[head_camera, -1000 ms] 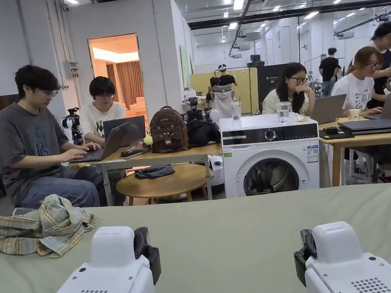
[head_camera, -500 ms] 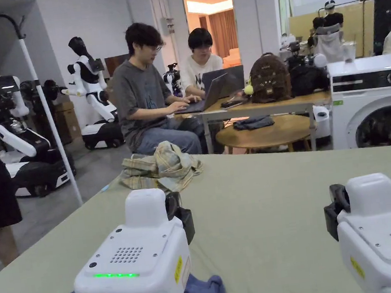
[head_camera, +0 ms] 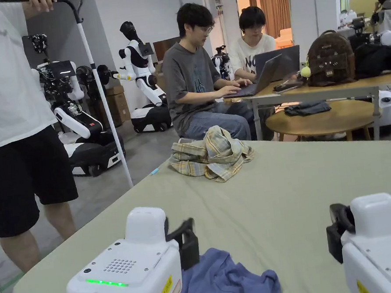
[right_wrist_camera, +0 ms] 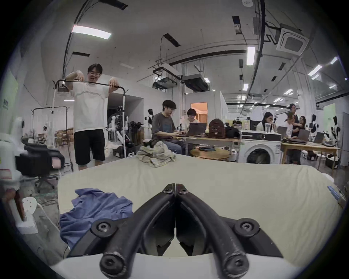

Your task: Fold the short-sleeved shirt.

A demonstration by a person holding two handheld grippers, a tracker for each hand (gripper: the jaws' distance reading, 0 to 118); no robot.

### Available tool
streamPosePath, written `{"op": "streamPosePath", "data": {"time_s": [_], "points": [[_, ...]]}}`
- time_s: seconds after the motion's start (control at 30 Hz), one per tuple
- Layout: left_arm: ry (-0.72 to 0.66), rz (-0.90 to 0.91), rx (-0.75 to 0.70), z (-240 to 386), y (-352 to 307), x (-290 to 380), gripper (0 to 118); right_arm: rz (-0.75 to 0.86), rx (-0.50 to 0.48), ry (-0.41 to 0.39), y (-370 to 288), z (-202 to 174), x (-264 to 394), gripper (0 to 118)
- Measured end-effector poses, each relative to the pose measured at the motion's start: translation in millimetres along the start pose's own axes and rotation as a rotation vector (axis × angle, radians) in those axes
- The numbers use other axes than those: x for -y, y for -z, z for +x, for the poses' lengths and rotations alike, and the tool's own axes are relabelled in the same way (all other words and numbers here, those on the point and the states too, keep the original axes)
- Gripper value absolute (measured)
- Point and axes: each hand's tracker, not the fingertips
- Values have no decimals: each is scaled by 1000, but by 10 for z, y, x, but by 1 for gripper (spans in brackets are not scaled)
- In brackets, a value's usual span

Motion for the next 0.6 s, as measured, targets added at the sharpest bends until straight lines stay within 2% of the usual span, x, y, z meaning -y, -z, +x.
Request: {"op": "streamPosePath", "data": {"time_s": [0.03, 0.07, 0.17, 0.23, 0.3, 0.33, 0.43, 0.5, 0.57, 0.6], "points": [[-2, -71, 17, -20, 125, 51, 58, -4, -6, -3, -16, 29, 27, 0], [-17, -117, 49, -50, 265, 128, 73, -11, -12, -3, -37, 51, 51, 0], [-87, -275, 121, -104, 716, 355, 73, -45, -11, -11, -98, 177, 137, 0], [-136, -495, 126, -108, 1138, 570, 73, -73, 10, -30, -176, 296, 210, 0], [-130, -585, 168, -87, 1474, 786, 73, -97, 39, -27, -258, 429, 278, 0], [-113, -631, 139, -49, 1623, 891, 73, -113, 49, -21, -304, 501, 327, 0], [-110, -745, 131, 38, 1963, 1176, 73, -159, 104, -15, -415, 726, 440, 0], [-169, -667, 108, 81, 1925, 1127, 72, -181, 151, -27, -484, 814, 497, 0], [-91, -717, 90, 180, 1975, 1098, 60, -192, 173, 12, -537, 904, 543, 0], [-59, -726, 108, 212, 1997, 1063, 36, -196, 174, 55, -556, 931, 563, 0]]}}
